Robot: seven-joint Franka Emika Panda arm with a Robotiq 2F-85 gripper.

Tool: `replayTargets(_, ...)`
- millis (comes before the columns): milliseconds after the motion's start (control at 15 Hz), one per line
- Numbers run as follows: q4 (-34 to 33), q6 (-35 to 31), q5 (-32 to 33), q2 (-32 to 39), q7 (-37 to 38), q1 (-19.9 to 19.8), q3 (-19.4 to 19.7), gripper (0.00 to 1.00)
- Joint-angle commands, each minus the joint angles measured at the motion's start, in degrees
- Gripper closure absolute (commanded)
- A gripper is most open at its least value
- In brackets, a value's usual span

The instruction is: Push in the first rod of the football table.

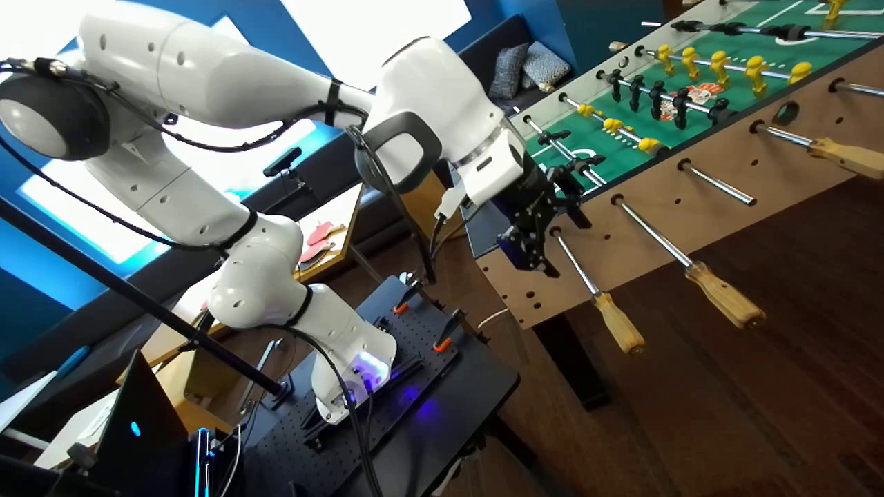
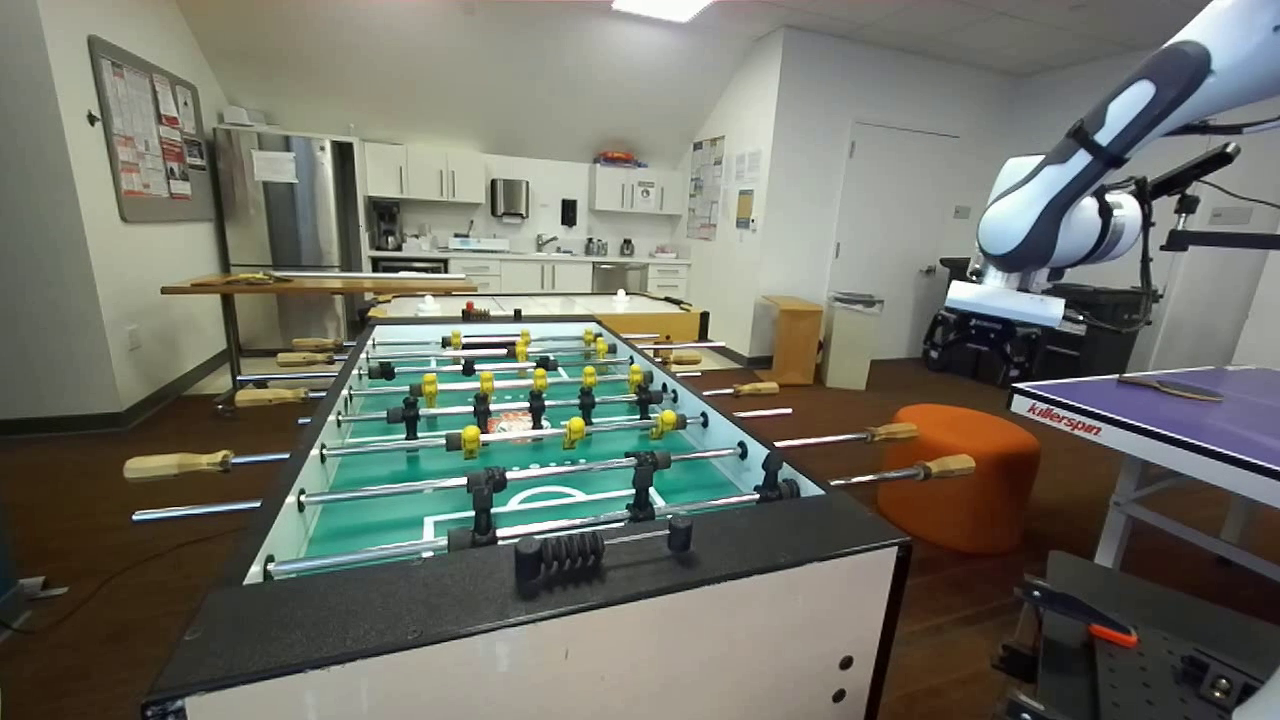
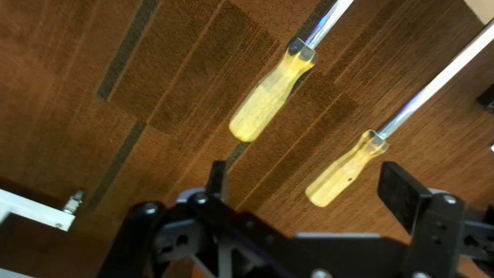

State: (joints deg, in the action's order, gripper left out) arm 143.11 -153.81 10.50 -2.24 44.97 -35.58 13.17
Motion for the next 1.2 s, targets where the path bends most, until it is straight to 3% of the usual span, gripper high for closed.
replayTargets(0, -0.1, -0.2, 0.0, 1.2, 0.3, 3.4, 3.6, 0.00)
replayTargets(267, -0.2, -0.3, 0.0, 1.0, 0.2, 4.5, 4.5, 0.00)
replayTargets(600, -2.3, 3.3, -3.6, 5.3, 9.9, 7.0, 7.2, 0.00)
replayTargets(933, -4.0, 2.1, -9.7, 10.6, 16.2, 9.4, 10.0, 0.00)
replayTargets(1133, -6.6, 1.6, -14.7, 14.9, 14.2, 9.9, 10.6, 0.00)
